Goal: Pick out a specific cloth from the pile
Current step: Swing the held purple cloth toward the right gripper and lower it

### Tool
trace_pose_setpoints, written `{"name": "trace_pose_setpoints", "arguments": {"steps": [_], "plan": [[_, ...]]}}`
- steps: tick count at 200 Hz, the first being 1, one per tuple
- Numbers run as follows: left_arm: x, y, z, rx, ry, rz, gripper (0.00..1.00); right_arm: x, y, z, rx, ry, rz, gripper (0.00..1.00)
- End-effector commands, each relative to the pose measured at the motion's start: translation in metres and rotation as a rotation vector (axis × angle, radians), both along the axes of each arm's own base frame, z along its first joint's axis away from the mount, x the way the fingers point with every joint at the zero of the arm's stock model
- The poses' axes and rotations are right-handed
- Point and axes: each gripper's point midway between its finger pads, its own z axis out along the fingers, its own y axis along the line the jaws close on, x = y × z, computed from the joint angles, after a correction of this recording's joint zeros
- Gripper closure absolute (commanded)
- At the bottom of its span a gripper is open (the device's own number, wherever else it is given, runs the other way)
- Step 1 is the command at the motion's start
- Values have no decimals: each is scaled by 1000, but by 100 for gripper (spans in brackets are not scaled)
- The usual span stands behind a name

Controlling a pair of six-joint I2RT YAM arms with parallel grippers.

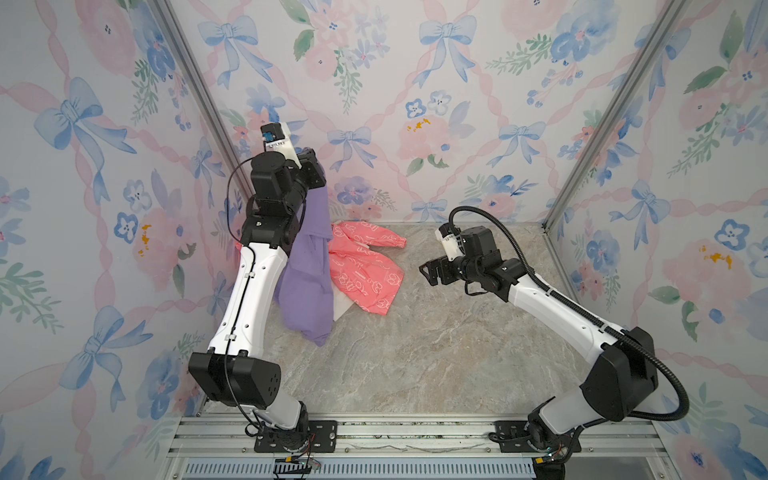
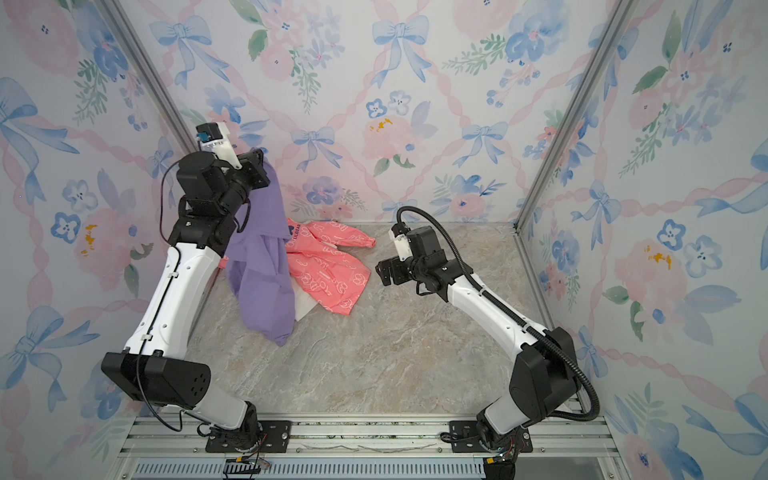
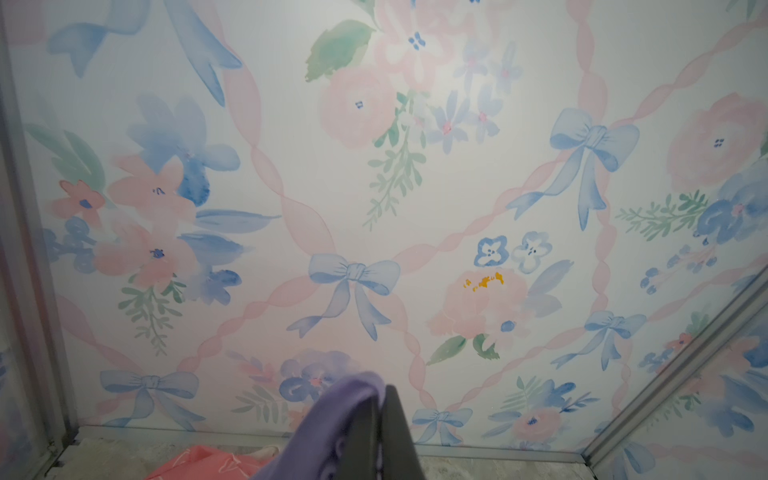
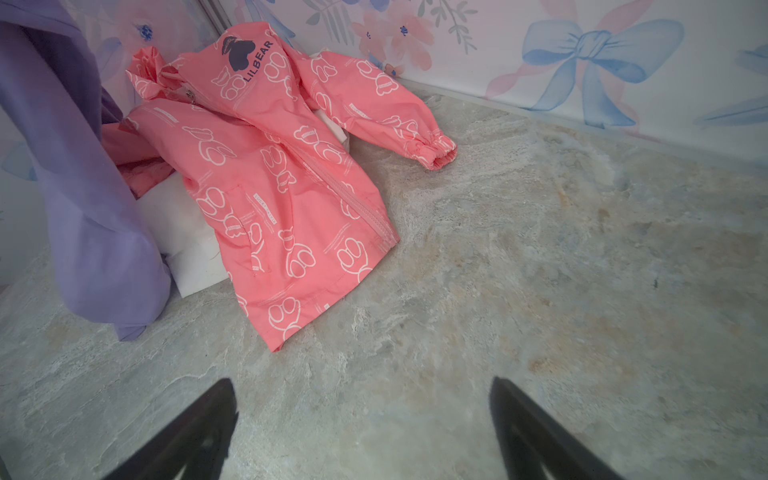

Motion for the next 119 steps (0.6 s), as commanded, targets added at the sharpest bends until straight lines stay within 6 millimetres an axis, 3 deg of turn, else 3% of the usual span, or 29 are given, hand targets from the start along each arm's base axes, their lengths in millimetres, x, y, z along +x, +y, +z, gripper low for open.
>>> {"name": "trace_pose_setpoints", "arguments": {"steps": [1, 66, 119], "plan": [[-1, -42, -16, -1, 18, -133, 100, -2, -3, -2, -20, 0, -11, 3], [-2, -149, -103, 38, 192, -346, 100, 8, -31, 3, -9, -21, -137, 3], [-24, -247, -171, 74, 325, -544, 100, 10, -69, 1, 4, -14, -274, 3]]}}
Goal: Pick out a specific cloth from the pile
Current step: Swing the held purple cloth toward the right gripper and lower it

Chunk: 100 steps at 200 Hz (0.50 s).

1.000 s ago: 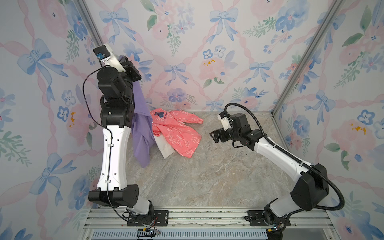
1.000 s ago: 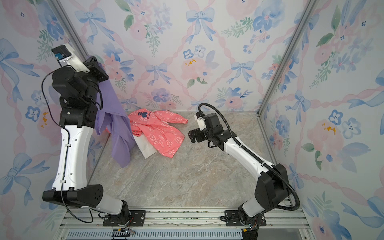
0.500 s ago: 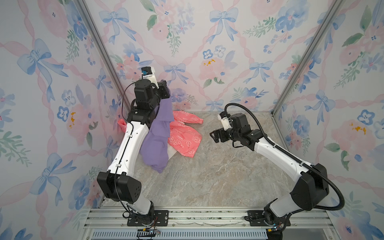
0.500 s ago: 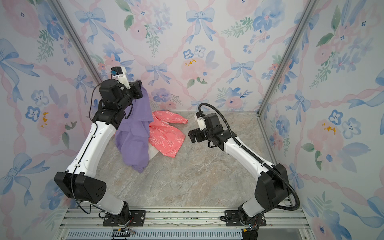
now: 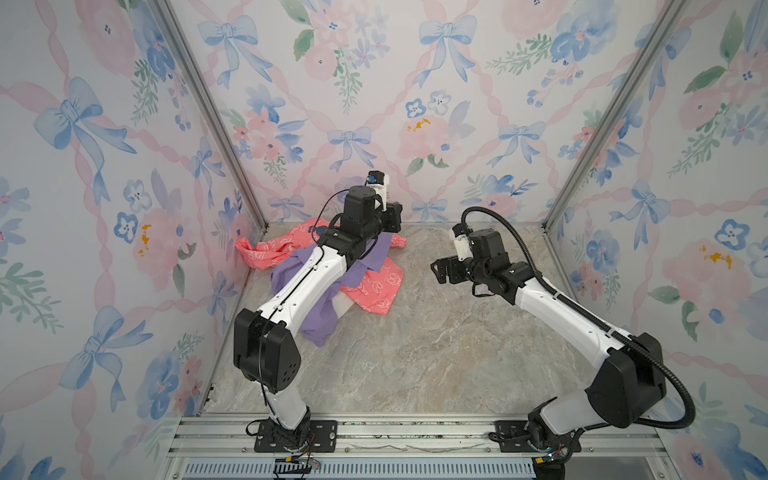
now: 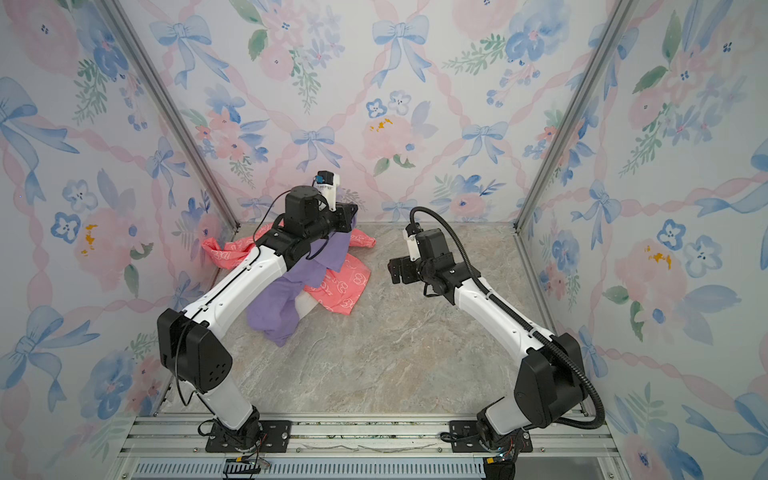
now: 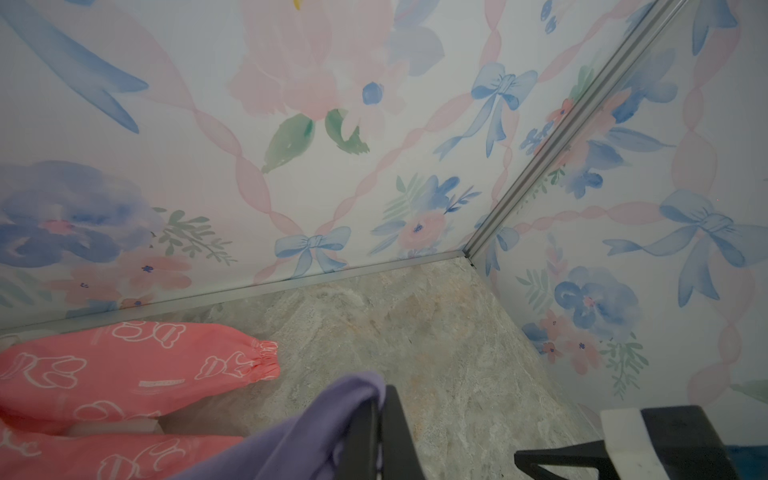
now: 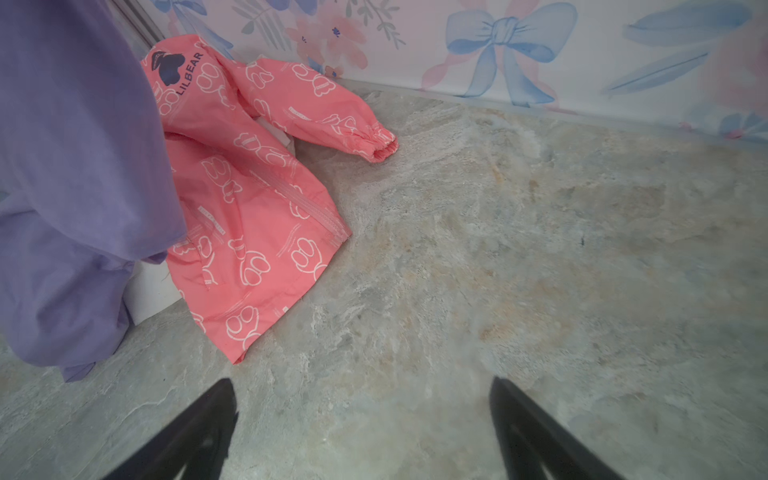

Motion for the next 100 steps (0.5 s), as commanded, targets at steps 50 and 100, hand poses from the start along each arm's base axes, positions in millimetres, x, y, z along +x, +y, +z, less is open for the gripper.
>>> {"name": "trace_pose_setpoints", "arguments": {"steps": [50, 100], "plan": [[-35, -113, -87, -14, 209, -251, 100, 0, -87, 7, 30, -27, -365, 3], [-64, -160, -127, 60, 288, -354, 81, -12, -146, -3, 90, 7, -593, 3]]}}
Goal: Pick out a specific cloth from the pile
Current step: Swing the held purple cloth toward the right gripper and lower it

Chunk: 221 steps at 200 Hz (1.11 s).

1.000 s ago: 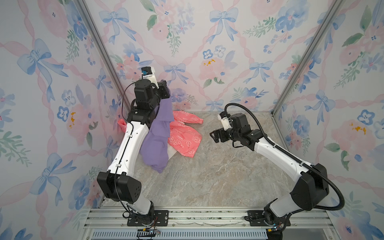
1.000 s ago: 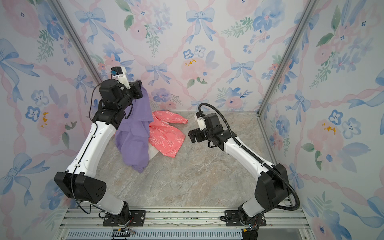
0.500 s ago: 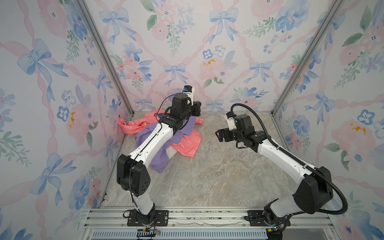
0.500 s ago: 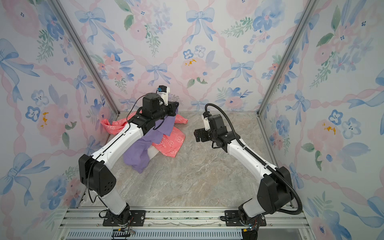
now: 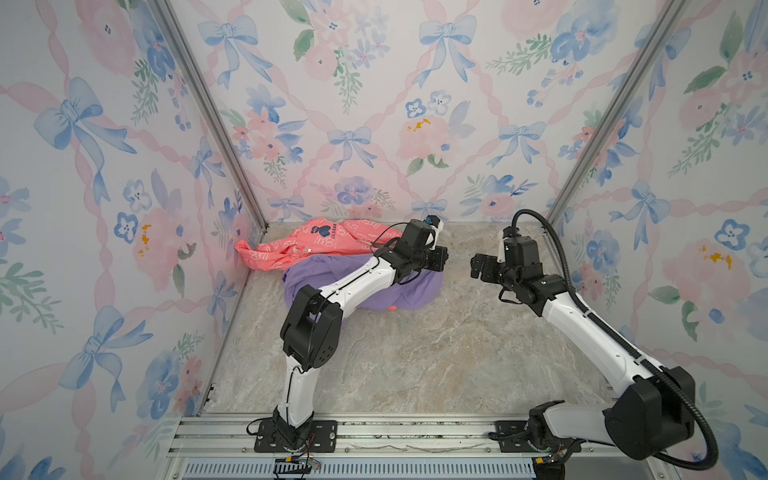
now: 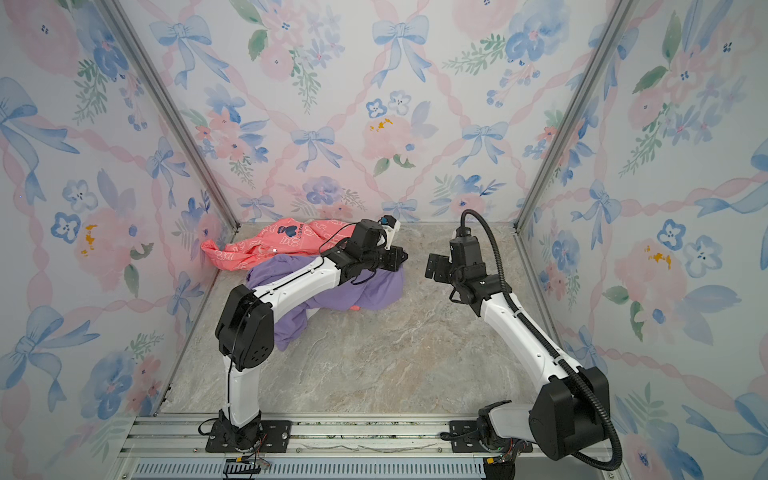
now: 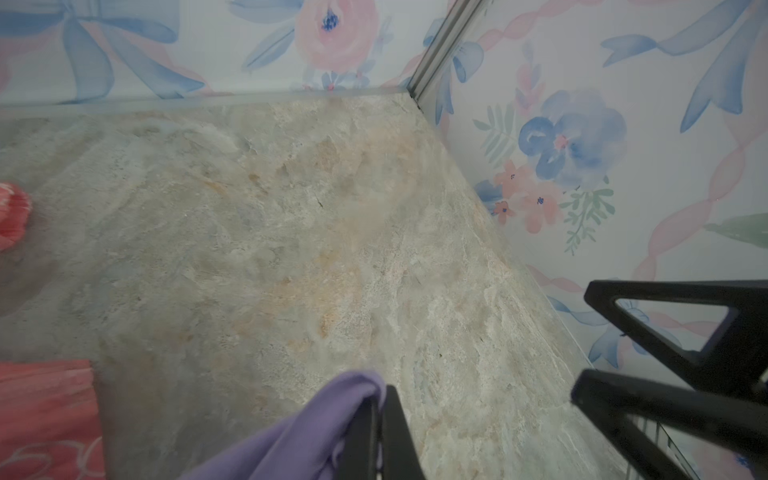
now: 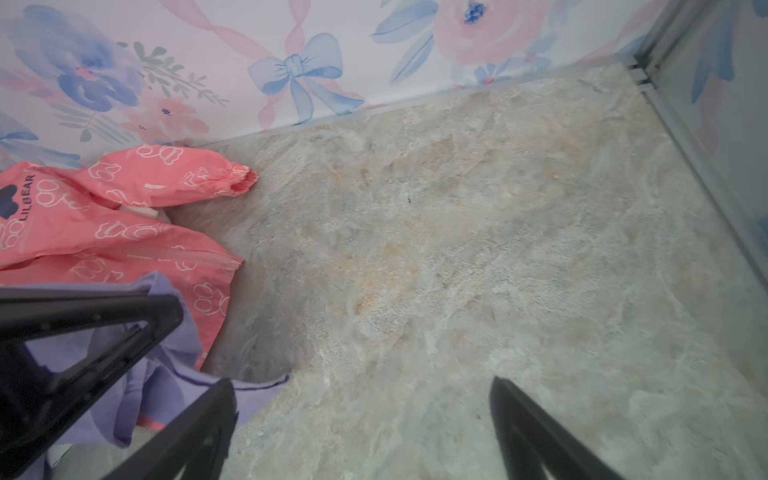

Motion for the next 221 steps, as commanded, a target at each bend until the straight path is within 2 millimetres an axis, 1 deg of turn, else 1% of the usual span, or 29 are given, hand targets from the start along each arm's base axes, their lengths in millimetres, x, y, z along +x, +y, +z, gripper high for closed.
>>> {"name": "trace_pose_setpoints", "arguments": {"steps": [1, 6, 9, 10, 13, 14, 16, 24, 37, 50, 55, 62, 73, 99, 110, 121, 131, 141, 151, 186, 203, 221], "plan": [[-16, -27, 13, -28, 0, -76, 80, -8, -25, -2, 34, 7, -127, 3], [-16, -28, 14, -26, 0, -77, 74, -9, -27, -3, 38, 7, -137, 3], [-16, -28, 15, -25, -1, -76, 69, -10, -28, -3, 38, 7, -140, 3], [-16, -28, 15, -25, -1, -76, 65, -10, -29, -3, 39, 8, -141, 3], [-15, -29, 16, -27, -1, -72, 63, -10, -29, -3, 41, 7, -145, 3], [-15, -29, 16, -27, -1, -72, 60, -10, -30, -3, 41, 6, -146, 3], [-14, -28, 18, -26, -5, -68, 59, -11, -30, -3, 42, 6, -147, 3], [-10, -26, 26, -28, -23, -53, 49, -11, -31, -3, 46, 5, -151, 3], [-3, -20, 43, -31, -72, -21, 33, -11, -30, -5, 52, 9, -154, 3], [6, -8, 63, -30, -122, 33, 14, -10, -30, -5, 63, 8, -162, 3], [9, -2, 71, -29, -142, 56, 9, -10, -30, -6, 65, 8, -164, 3], [14, 8, 83, -31, -167, 90, 5, -9, -29, -5, 70, 4, -166, 3], [21, 23, 99, -41, -194, 138, 2, -9, -29, -5, 75, 2, -169, 3], [34, 61, 134, -74, -238, 220, 2, -7, -28, -3, 82, -8, -170, 3], [34, 73, 146, -79, -263, 230, 2, -6, -28, -3, 82, -11, -171, 3], [32, 84, 153, -69, -284, 238, 2, -5, -27, -1, 84, -16, -168, 3], [27, 89, 156, -59, -300, 221, 2, -4, -26, -1, 84, -17, -165, 3], [20, 90, 154, -46, -305, 184, 2, -3, -25, -1, 83, -17, -162, 3], [11, 88, 147, -28, -297, 130, 2, -2, -23, -1, 82, -18, -158, 3], [-17, 79, 109, 11, -175, -15, 2, 1, -13, 4, 57, -25, -113, 3], [-30, 74, 94, -4, -112, -68, 4, 3, -6, 6, 48, -27, -81, 3], [-39, 69, 85, -30, -55, -97, 8, 7, 6, 10, 70, -47, -16, 3]]}}
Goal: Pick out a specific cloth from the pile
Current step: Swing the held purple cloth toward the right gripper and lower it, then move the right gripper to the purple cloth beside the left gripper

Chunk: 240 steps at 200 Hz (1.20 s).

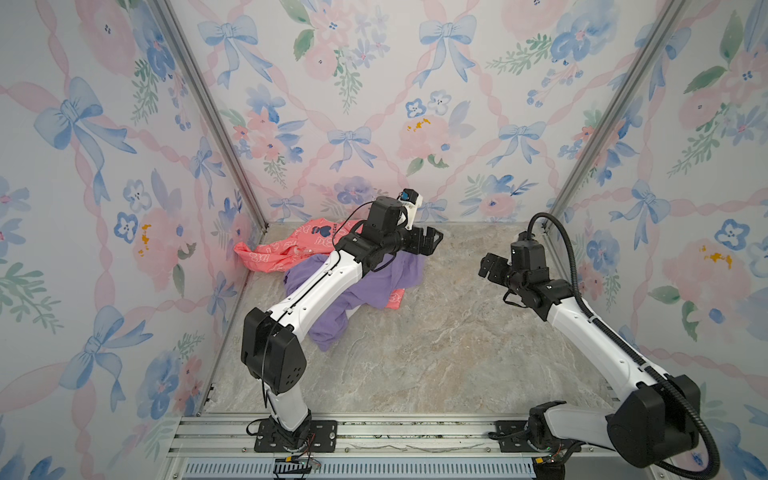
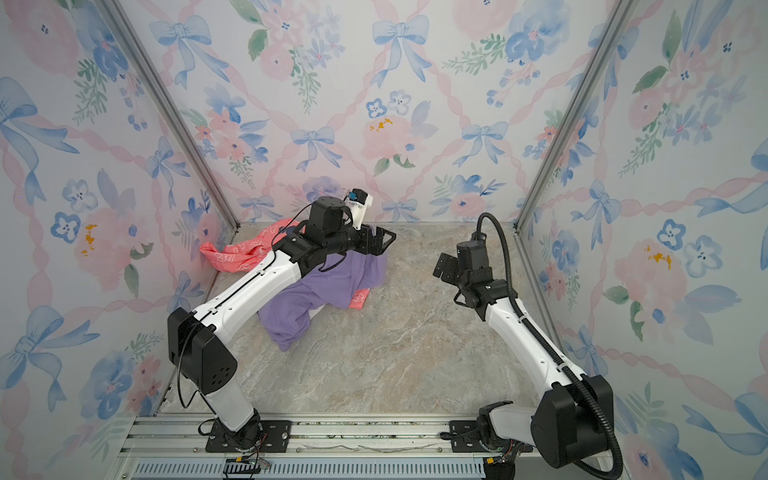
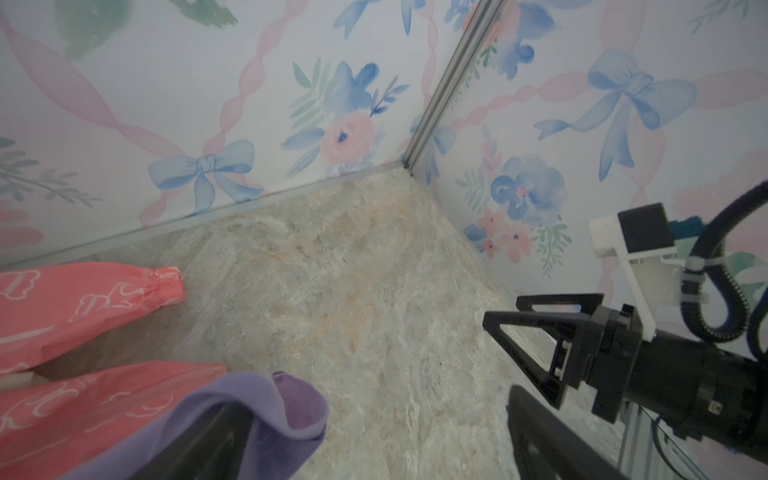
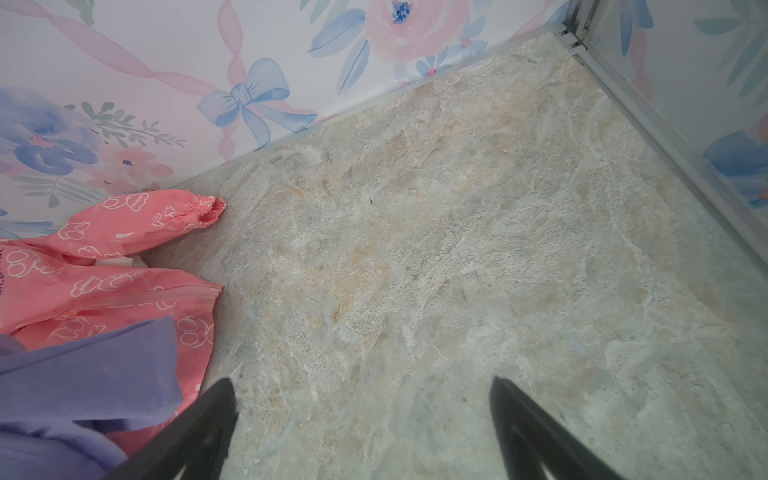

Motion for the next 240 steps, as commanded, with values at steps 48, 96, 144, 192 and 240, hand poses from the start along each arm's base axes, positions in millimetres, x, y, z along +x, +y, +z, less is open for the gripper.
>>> {"name": "trace_pose_setpoints", "arguments": {"steps": [48, 96, 144, 192, 240], "plan": [[-18, -7, -8, -28, 78, -91, 18, 15, 89, 31, 119, -147, 460, 3], [-12, 9, 0, -37, 66, -57, 19, 16, 141, 25, 163, -185, 700, 3], [-11, 16, 8, -40, 47, -35, 19, 12, 197, 23, 243, -320, 865, 28], [-9, 25, 13, -53, 45, -17, 19, 22, 227, 19, 231, -373, 906, 33], [-7, 31, 14, -62, 54, -4, 18, 38, 242, 10, 231, -360, 884, 98]]}}
